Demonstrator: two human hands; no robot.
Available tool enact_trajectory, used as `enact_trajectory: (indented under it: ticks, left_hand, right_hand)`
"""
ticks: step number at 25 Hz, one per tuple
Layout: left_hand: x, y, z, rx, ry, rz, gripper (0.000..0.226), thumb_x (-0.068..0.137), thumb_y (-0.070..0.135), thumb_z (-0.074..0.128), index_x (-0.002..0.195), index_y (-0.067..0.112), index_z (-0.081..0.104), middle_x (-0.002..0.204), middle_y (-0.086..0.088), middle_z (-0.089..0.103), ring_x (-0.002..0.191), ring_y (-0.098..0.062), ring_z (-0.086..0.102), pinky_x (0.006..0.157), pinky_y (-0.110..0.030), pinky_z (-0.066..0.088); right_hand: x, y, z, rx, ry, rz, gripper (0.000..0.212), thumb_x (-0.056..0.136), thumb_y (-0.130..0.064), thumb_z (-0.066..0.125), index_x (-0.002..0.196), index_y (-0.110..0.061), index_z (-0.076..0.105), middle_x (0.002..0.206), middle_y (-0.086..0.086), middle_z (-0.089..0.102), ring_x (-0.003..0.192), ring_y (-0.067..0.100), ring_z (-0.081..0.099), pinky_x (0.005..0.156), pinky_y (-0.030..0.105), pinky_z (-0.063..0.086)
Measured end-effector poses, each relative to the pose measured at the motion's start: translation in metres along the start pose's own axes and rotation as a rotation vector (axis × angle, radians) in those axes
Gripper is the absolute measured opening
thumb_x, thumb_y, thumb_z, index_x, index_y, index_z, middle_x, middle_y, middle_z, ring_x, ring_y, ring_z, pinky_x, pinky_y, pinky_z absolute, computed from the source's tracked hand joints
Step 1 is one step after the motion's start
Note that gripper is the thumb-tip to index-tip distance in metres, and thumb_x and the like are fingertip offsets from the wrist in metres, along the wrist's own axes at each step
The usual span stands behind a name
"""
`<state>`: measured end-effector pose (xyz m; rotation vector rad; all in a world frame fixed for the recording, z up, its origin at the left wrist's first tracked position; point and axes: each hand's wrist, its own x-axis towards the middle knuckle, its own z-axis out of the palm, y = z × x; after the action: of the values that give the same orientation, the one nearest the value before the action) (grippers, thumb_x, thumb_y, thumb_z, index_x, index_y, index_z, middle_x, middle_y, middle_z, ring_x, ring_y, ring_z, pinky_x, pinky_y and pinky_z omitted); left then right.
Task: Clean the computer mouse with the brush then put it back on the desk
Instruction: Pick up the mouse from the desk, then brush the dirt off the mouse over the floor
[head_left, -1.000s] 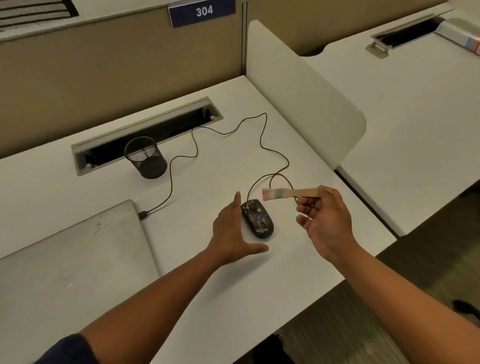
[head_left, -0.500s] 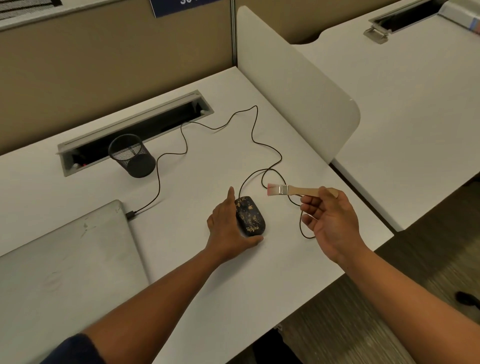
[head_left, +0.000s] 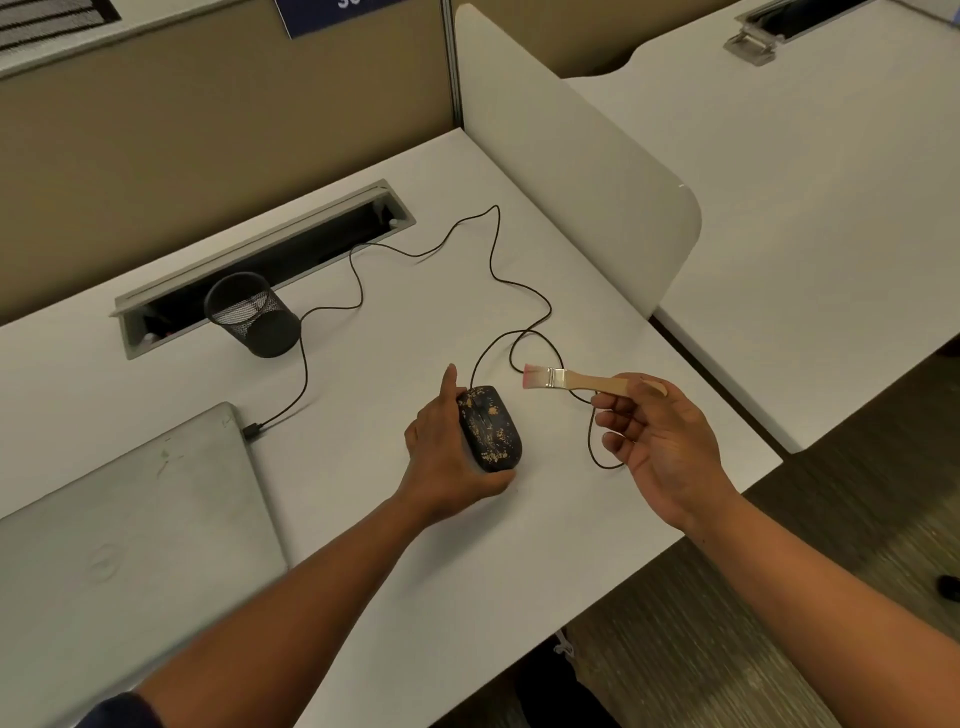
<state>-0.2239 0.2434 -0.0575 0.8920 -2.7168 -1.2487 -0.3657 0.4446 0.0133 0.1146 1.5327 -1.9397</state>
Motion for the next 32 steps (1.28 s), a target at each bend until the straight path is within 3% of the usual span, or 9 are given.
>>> enact_trajectory:
  ticks: [7,15,21,23,27,32]
  left_hand:
    - [-0.044,0.021,-0.023,0.015,-0.188,0.219,0.151,0.061,0.049,0.096,0.16,0.045,-0.018,0.159,0.008,0.034,0.143,-0.02,0.036,0.119,-0.045,0.036]
    - [-0.112,0.065,-0.021,0.098,-0.428,0.534,0.154,0.061,0.051,0.096,0.155,0.05,-0.026,0.156,0.011,0.033,0.138,-0.013,0.039,0.117,-0.04,0.041]
    - [-0.155,0.103,0.022,0.099,-0.576,0.645,0.153,0.063,0.047,0.097,0.152,0.054,-0.028,0.156,0.019,0.029,0.14,-0.008,0.038,0.119,-0.039,0.04]
    - [-0.164,0.113,0.035,0.098,-0.619,0.661,0.154,0.064,0.046,0.097,0.149,0.058,-0.03,0.158,0.02,0.027,0.142,-0.007,0.036,0.12,-0.039,0.038]
    - [-0.18,0.133,0.071,0.132,-0.704,0.714,0.153,0.065,0.048,0.095,0.155,0.048,-0.029,0.159,0.021,0.025,0.142,-0.009,0.037,0.12,-0.048,0.039]
    - [-0.189,0.149,0.096,0.166,-0.779,0.759,0.152,0.066,0.048,0.094,0.154,0.05,-0.031,0.16,0.025,0.023,0.145,-0.011,0.036,0.122,-0.047,0.035]
  right_hand:
    - [-0.087,0.006,-0.007,0.111,0.138,-0.065,0.009,0.101,-0.025,0.063,0.103,-0.02,0.07,0.096,0.011,0.074,0.081,0.019,0.068,0.072,0.033,0.053]
    - [-0.216,0.029,-0.046,0.323,0.426,-0.148,0.006,0.098,-0.016,0.064,0.1,-0.017,0.07,0.08,0.006,0.069,0.067,0.013,0.062,0.062,0.028,0.049]
    - [-0.273,0.036,-0.099,0.392,0.607,-0.178,0.012,0.102,-0.016,0.058,0.091,-0.019,0.063,0.068,0.002,0.061,0.059,0.011,0.054,0.051,0.025,0.045]
    - [-0.283,0.037,-0.115,0.382,0.624,-0.182,0.011,0.103,-0.019,0.057,0.093,-0.018,0.061,0.068,0.001,0.062,0.06,0.011,0.054,0.053,0.026,0.044]
    - [-0.302,0.041,-0.152,0.358,0.639,-0.186,0.012,0.105,-0.024,0.052,0.101,-0.015,0.058,0.071,0.006,0.066,0.06,0.014,0.059,0.056,0.03,0.044]
    - [-0.316,0.04,-0.18,0.338,0.627,-0.193,0.017,0.105,-0.022,0.053,0.107,-0.011,0.065,0.075,0.008,0.069,0.062,0.014,0.063,0.055,0.027,0.048]
